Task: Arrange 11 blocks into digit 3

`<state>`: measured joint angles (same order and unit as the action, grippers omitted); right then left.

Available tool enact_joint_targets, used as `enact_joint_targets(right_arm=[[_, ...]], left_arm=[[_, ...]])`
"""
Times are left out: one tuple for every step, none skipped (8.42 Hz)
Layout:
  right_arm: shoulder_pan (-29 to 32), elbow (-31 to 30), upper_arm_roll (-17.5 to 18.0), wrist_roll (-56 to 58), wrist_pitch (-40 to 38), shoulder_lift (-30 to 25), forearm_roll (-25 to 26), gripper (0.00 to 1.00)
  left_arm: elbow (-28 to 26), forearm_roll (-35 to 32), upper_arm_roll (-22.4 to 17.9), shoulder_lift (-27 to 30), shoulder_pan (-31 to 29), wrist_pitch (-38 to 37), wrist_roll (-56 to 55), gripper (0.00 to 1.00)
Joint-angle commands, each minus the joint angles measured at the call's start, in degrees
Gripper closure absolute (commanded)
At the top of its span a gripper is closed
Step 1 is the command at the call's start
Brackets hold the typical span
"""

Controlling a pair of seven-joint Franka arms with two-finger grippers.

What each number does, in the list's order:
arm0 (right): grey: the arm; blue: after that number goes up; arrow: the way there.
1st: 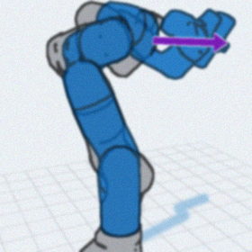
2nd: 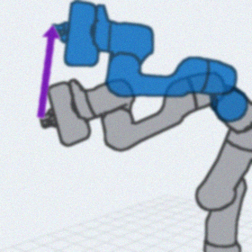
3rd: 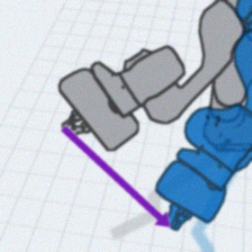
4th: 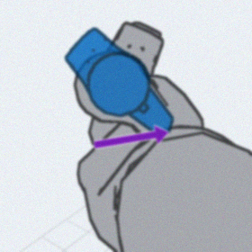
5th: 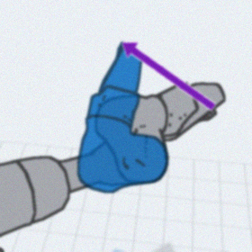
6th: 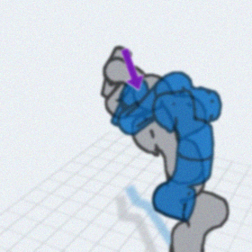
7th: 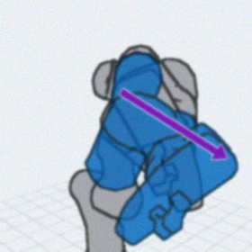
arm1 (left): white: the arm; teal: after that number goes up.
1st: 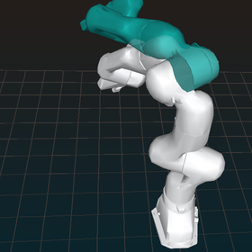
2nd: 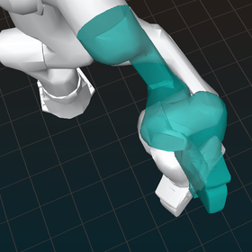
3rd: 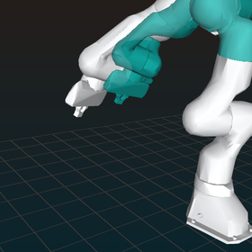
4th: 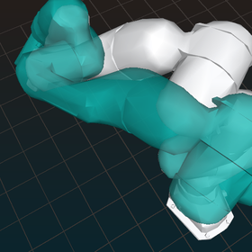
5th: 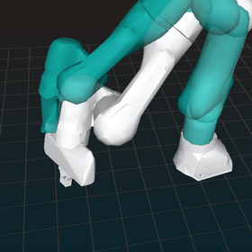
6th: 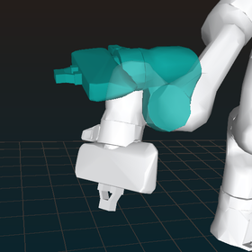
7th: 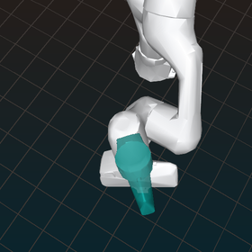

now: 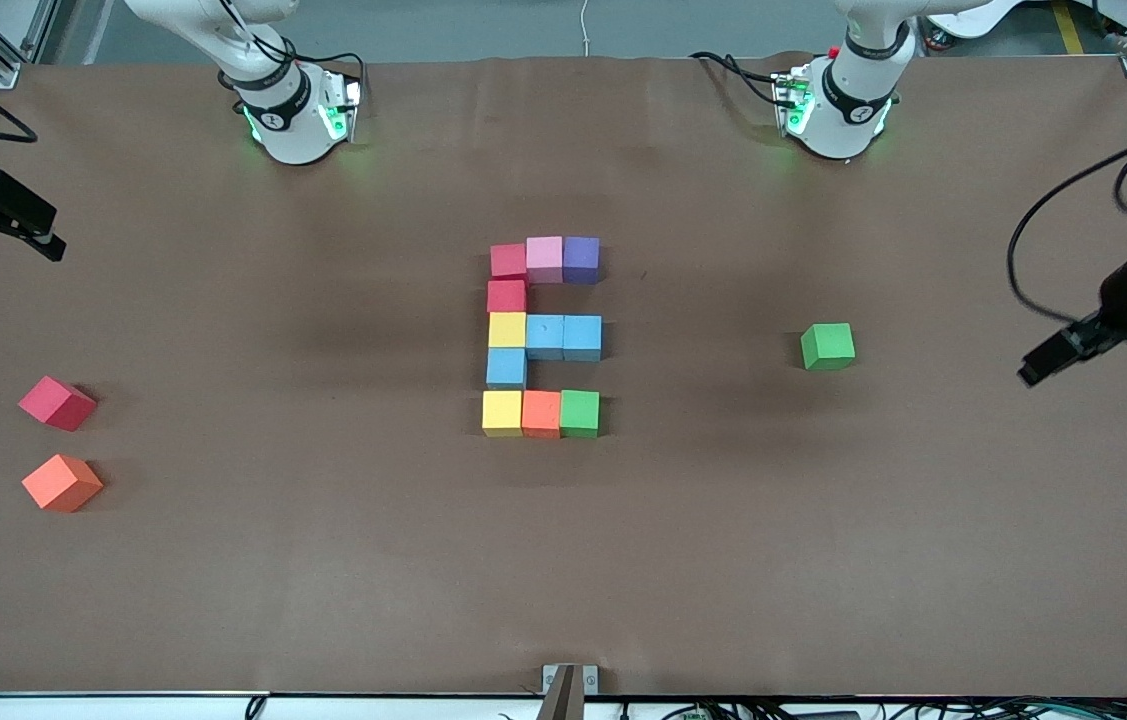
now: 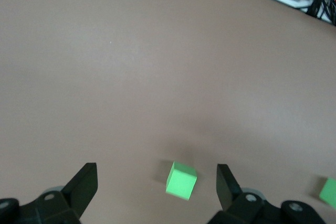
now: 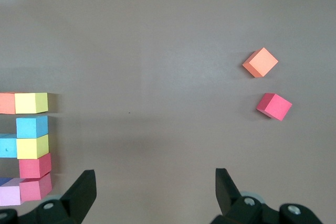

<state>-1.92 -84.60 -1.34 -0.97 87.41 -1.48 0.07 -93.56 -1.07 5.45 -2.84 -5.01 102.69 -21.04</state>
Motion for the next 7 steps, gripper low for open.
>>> enact_joint_targets(right_arm=[[0.16, 0.05, 0.2, -1.05, -0.14, -0.27, 0.72, 0.0], [0.16, 0.05, 0.2, -1.05, -0.14, -0.27, 0.72, 0.0], [0.16, 0.14, 0.2, -1.05, -0.14, -0.27, 0.72, 0.0], [0.25, 0.14, 0.2, -1.05, -0.05, -0.27, 0.72, 0.0], [0.08, 0.05, 0.2, -0.97, -0.05, -0.27, 0.81, 0.0], [0.08, 0.14, 0.2, -0.97, 0.39, -0.19, 0.9, 0.0], [0.42, 0.31, 0.2, -1.05, 0.57, -0.01, 0.2, 0.0]], left_arm=[[-0.92, 2.04, 0.61, 4.93, -0.53, -4.07, 6.5, 0.0], [-0.57, 3.08, 0.88, 4.95, -0.53, -4.16, 13.06, 0.0], [0.04, 6.14, 0.36, 4.69, -0.79, -4.17, 18.26, 0.0], [0.57, 6.43, 0.01, 4.69, -0.1, -4.25, 20.32, 0.0], [0.84, 6.0, -0.78, 4.69, 2.34, -4.25, 18.25, 0.0], [1.27, 5.73, -3.75, 4.77, 5.24, -4.25, 15.79, 0.0], [2.06, 4.6, -4.3, 4.42, 6.66, -4.43, 16.2, 0.0]])
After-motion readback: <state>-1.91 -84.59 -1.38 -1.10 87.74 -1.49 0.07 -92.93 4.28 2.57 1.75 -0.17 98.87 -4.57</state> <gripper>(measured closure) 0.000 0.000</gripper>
